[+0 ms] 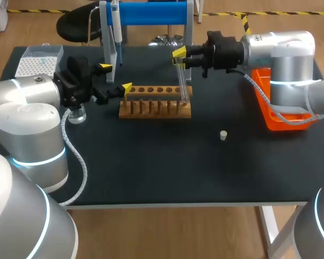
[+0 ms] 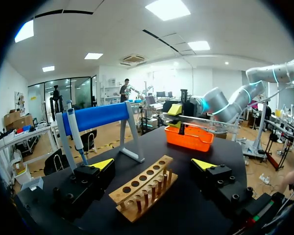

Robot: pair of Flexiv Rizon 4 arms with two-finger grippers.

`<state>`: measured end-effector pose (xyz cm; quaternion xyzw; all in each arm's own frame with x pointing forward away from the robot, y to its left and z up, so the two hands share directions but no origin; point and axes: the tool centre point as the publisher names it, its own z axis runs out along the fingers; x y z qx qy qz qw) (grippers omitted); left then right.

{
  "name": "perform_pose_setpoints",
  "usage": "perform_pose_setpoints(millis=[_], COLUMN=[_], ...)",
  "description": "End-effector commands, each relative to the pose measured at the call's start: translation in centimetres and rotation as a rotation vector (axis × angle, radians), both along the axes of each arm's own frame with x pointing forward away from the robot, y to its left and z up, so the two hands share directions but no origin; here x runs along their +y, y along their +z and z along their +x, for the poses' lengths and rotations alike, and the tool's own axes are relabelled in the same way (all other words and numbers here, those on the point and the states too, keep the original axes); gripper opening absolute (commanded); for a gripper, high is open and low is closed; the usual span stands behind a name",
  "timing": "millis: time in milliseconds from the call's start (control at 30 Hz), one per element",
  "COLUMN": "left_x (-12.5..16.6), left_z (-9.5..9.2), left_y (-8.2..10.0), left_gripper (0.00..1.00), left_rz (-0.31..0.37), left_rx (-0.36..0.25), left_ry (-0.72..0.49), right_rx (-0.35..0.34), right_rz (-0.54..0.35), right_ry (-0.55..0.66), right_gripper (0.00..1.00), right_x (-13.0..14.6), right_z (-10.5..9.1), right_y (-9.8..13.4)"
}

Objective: Invert the test tube, pick up the pipette, mount the tip to pipette, aspirate from beaker and dispense into the tube, eject the tip, return the pipette, and cap with the stopper.

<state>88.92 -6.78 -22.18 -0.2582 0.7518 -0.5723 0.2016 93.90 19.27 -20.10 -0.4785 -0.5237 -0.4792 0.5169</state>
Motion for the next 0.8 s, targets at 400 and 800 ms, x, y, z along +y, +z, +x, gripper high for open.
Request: perform_pose_setpoints(millis=[400, 800], left_x=[-0.9, -1.2], left_z=[-0.3, -1.3], left_y=[1.8, 2.9], left_gripper=[1.0, 1.0], left_rz=[0.102, -0.001], left_rx=[-0.504, -0.768], left_ry=[-0.159, -0.236], right_rx=[-0.001, -0.001], right_rz=[-0.003, -0.003], right_ry=[-0.002, -0.002], right_gripper=[0.0, 0.0], right_x=[0.0, 0.0], right_z=[-0.1, -0.1], right_y=[0.1, 0.1])
